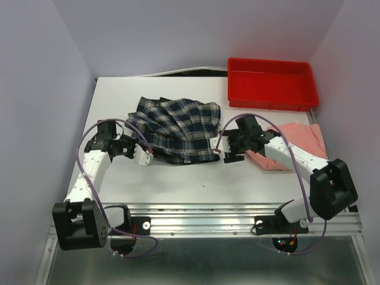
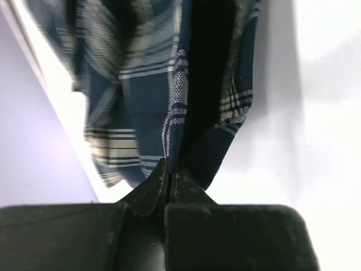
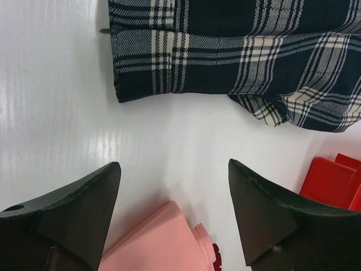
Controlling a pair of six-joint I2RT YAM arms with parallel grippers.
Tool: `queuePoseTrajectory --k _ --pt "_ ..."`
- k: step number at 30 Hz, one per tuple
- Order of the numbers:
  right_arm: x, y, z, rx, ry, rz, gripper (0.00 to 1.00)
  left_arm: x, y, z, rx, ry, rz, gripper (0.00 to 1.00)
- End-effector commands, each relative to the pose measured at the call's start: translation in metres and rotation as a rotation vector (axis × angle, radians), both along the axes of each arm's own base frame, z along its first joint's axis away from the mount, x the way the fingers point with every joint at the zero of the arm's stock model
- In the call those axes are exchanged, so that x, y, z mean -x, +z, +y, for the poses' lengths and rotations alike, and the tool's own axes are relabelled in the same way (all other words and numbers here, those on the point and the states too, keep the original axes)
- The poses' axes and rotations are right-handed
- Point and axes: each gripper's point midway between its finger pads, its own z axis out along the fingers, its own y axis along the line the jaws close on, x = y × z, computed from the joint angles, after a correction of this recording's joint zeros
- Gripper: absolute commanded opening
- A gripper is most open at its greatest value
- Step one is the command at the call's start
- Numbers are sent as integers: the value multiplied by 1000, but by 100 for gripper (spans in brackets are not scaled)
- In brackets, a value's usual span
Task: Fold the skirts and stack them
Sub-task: Flatten the skirt out
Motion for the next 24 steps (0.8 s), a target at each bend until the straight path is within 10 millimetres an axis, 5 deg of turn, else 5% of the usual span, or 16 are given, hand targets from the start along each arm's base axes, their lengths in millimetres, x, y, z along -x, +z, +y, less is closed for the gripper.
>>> queuePoseTrajectory --k 1,2,6,9,11,14,17,24 --pt "-14 8 7 -62 -54 -16 84 -8 94 -50 123 -227 -218 0" --pt "-14 10 8 -68 -53 -24 85 -3 109 -71 279 -163 -119 0" --pt "-10 2 -1 -58 -65 -34 88 -50 209 -95 783 193 32 0" --pt "-7 -3 -6 -54 -82 -23 89 -116 215 -81 1020 590 210 0" --pt "-8 0 -7 -59 -89 -28 90 -174 187 -48 1106 850 328 0" --pt "-9 3 -10 -74 -131 -17 93 -224 117 12 1234 1264 615 0" --pt "-9 11 -5 -115 -170 24 100 -231 57 34 1215 1468 772 0" --pt "-22 33 33 -286 -248 195 100 -221 13 43 1174 1593 809 0"
